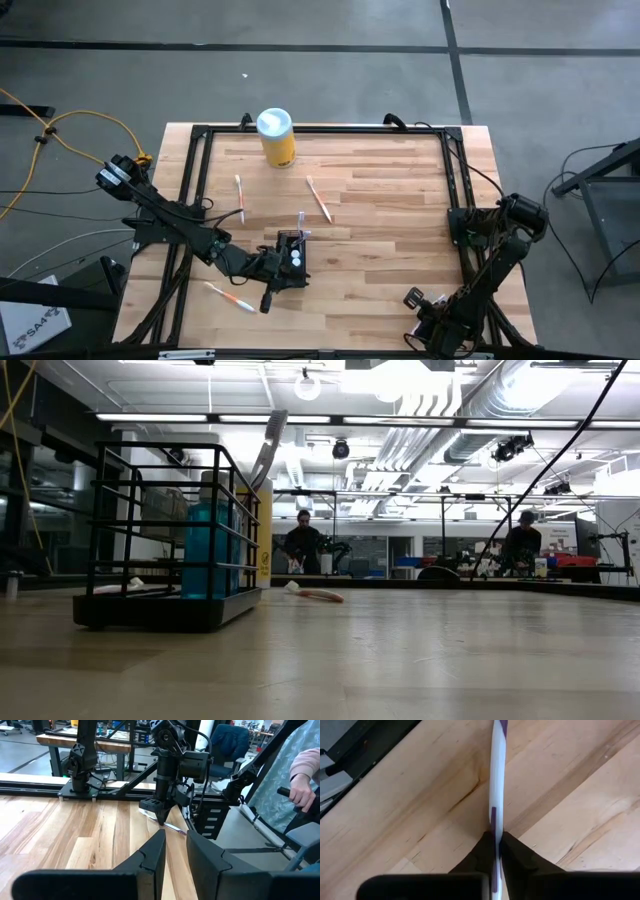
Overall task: Pick & Place toothbrushing station
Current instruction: Put the purple toothbrush into the top section of the black wire organizer
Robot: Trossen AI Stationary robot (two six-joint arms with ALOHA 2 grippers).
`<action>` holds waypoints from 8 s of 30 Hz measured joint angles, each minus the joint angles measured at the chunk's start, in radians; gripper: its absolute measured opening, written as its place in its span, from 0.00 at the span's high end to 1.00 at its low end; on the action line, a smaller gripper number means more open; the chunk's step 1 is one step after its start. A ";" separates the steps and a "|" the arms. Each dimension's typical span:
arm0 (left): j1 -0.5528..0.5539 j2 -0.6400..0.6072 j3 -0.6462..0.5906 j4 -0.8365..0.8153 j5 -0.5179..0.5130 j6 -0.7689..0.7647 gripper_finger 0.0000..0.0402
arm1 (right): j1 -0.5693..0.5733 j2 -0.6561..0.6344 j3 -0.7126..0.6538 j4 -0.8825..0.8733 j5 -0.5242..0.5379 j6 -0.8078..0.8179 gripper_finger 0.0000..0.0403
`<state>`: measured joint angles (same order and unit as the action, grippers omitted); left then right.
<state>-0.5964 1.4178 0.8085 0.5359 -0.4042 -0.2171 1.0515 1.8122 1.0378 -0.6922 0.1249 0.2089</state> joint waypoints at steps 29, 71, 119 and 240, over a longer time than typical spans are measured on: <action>-0.007 0.000 0.000 0.001 0.037 0.000 0.81 | -0.186 -0.013 0.415 -0.279 0.235 -0.057 0.99; -0.337 0.000 0.000 -0.086 -0.915 1.219 0.81 | -0.856 0.050 0.655 0.474 -0.284 0.567 0.99; -0.264 0.101 0.000 0.155 -0.946 1.757 0.83 | -0.921 0.095 0.655 0.550 -0.330 0.663 0.99; -0.173 0.014 -0.001 0.782 -0.950 1.313 0.99 | -0.601 -0.144 0.644 0.052 0.100 -0.014 0.72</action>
<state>-0.7696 1.4322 0.8075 1.3177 -1.3541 1.0955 0.4503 1.6680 1.6815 -0.6405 0.2248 0.1950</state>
